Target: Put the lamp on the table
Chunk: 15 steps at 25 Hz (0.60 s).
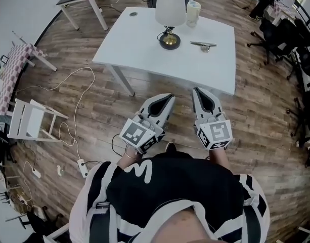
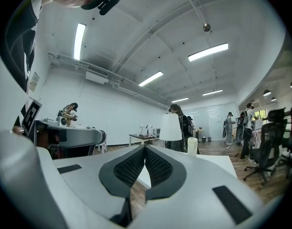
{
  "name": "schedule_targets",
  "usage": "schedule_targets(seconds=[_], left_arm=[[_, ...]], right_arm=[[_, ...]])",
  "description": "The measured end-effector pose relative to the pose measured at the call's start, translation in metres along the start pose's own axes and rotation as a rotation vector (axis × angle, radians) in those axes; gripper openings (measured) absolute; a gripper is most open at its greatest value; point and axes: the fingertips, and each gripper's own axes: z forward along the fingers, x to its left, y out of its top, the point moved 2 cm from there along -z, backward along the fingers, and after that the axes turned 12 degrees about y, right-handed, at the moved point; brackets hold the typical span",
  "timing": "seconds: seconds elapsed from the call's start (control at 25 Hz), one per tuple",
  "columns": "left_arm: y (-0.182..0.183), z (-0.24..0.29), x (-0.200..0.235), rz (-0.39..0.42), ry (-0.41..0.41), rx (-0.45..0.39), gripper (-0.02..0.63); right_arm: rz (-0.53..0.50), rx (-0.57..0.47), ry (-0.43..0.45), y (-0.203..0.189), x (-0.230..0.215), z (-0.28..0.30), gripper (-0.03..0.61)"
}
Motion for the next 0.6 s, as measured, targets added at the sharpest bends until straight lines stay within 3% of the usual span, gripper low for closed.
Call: schedule_targets(seconds=[0.24, 0.6], left_arm=[[0.003, -0.049, -0.007, -0.011, 0.005, 0.011, 0.005], [0.007, -0.157, -0.026, -0.006, -0.024, 0.014, 0.005]], right_arm=[[0.042, -0.007, -0.018, -0.002, 0.046, -0.018, 0.018], [0.059, 0.007, -0.041, -0.010, 0.160, -0.055, 0.018]])
